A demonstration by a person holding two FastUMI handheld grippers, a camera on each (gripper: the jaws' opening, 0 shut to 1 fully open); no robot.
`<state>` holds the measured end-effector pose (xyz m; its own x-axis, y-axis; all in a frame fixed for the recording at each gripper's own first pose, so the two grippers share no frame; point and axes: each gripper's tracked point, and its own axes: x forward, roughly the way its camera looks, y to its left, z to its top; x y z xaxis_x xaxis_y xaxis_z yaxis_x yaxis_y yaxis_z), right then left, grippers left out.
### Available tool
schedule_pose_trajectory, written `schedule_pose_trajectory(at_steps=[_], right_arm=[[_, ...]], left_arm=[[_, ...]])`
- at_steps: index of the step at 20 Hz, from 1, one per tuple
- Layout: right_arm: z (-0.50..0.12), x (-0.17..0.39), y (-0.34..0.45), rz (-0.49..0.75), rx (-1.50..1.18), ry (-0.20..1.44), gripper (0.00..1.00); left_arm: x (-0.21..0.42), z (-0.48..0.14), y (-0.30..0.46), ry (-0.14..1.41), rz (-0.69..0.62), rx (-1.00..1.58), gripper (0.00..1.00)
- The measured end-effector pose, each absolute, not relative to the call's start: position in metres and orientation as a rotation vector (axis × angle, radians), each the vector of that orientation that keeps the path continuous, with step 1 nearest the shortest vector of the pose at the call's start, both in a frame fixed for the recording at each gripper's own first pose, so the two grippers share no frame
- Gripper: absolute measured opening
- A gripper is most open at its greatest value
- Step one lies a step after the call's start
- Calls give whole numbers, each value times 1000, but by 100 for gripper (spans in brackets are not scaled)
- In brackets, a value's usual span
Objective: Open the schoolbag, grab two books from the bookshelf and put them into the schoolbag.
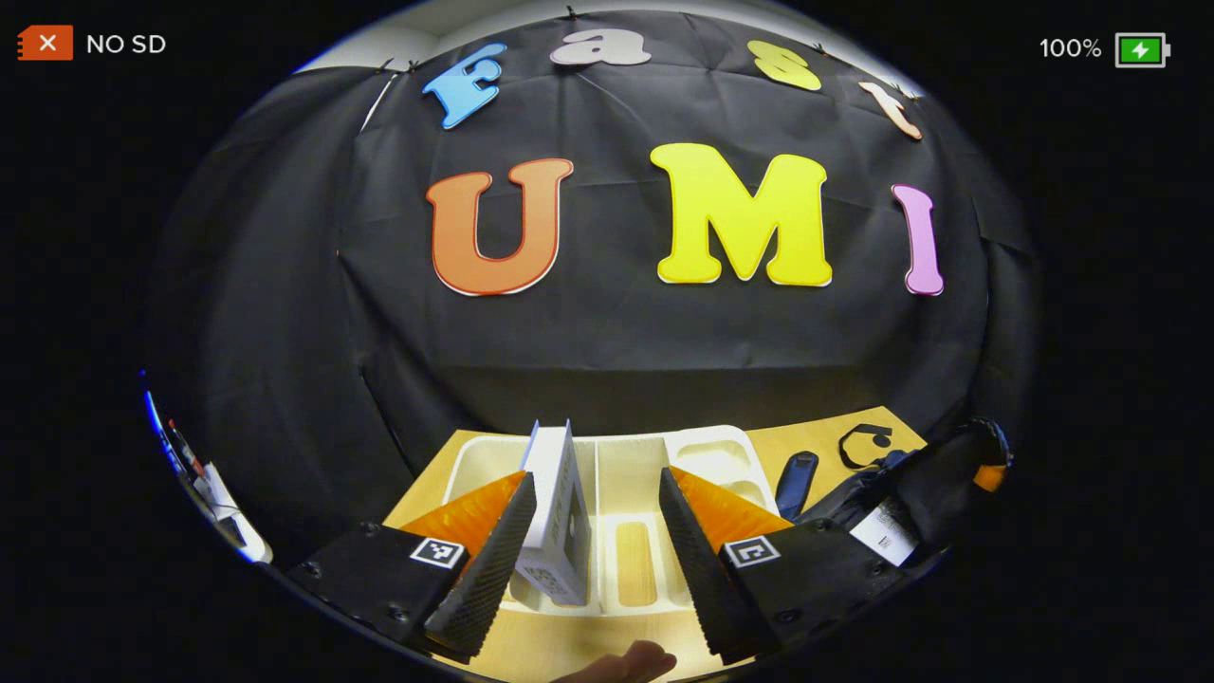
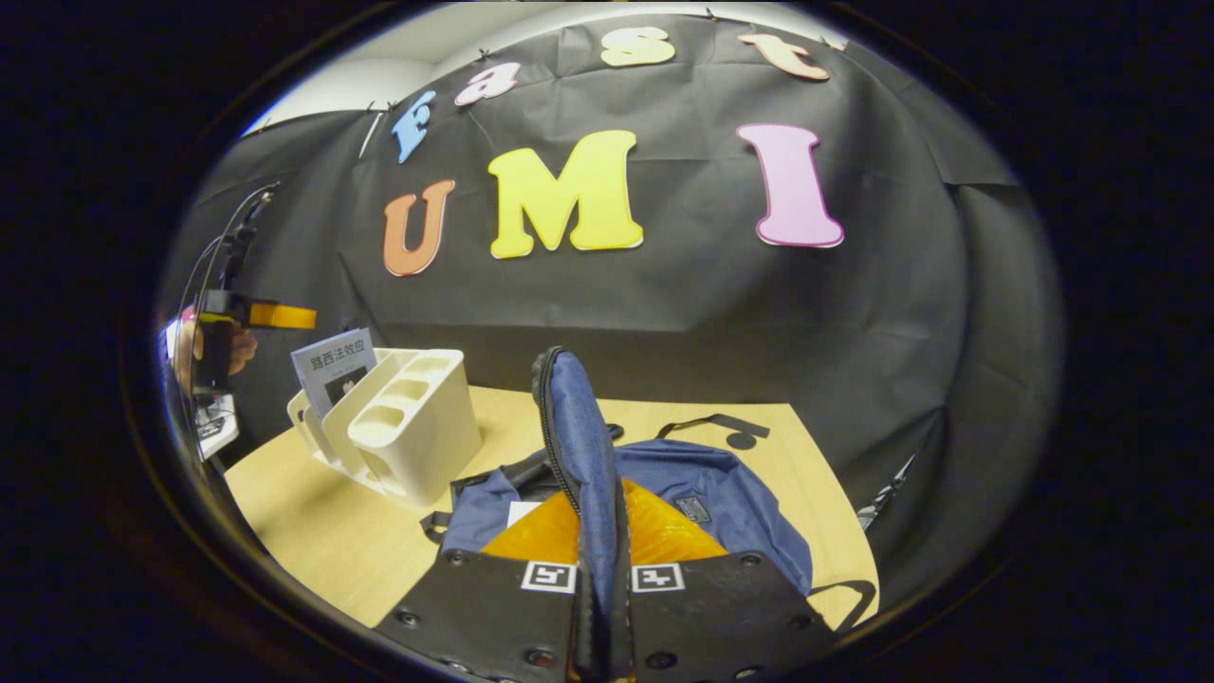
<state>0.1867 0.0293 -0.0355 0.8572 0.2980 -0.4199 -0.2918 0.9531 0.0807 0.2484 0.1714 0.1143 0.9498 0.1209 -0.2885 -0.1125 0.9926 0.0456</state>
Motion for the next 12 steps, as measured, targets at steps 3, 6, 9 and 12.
schedule_pose_trajectory(at_steps=[3,6,9,12], right_arm=[[-40,185,27,313,27,454,7],[-40,181,23,319,43,462,7],[-40,177,20,323,61,467,3],[-44,174,22,328,62,471,6]], left_arm=[[272,114,190,366,142,31,83],[294,96,207,491,162,-5,80],[307,71,219,632,156,-13,81],[316,43,233,750,175,42,80]])
